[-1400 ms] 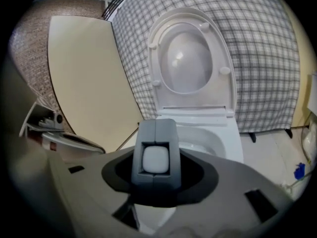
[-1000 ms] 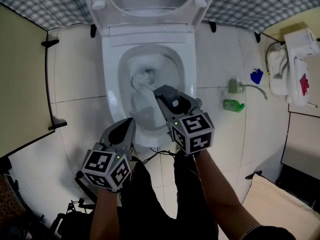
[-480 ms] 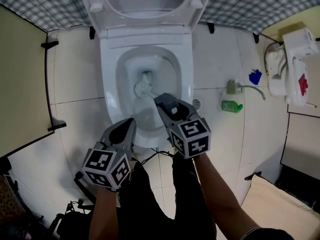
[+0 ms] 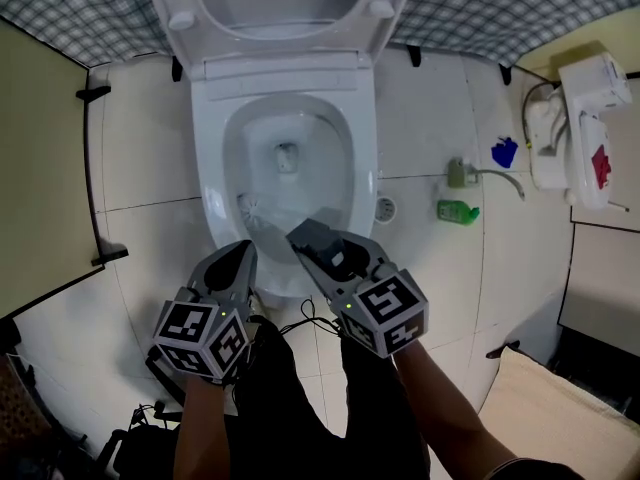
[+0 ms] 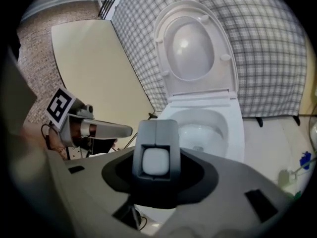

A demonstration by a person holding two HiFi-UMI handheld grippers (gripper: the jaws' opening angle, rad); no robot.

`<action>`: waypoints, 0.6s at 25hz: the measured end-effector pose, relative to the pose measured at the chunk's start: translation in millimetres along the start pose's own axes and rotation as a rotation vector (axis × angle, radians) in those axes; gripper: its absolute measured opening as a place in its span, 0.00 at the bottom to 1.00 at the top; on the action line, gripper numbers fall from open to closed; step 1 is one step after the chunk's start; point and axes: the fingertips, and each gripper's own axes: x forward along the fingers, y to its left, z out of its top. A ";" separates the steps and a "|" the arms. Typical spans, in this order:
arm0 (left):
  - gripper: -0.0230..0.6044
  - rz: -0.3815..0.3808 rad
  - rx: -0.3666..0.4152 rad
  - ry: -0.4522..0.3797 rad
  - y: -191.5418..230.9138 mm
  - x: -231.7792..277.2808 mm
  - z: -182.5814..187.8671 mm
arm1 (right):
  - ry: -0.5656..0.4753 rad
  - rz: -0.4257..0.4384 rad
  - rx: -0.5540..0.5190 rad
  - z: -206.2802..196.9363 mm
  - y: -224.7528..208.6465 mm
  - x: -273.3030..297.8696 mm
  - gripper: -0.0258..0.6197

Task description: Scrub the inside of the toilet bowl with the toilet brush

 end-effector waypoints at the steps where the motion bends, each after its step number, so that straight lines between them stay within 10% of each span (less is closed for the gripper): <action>1: 0.05 -0.001 -0.002 0.002 -0.7 -0.3 -1.7 | -0.004 -0.013 0.017 -0.8 -8.8 3.6 0.35; 10: 0.05 -0.012 -0.017 0.006 -9.3 1.4 -10.1 | 0.133 -0.196 0.010 -21.4 -94.4 56.0 0.35; 15: 0.05 -0.017 -0.013 0.006 -9.4 1.3 -10.7 | 0.152 -0.151 -0.069 -21.4 -74.5 40.6 0.35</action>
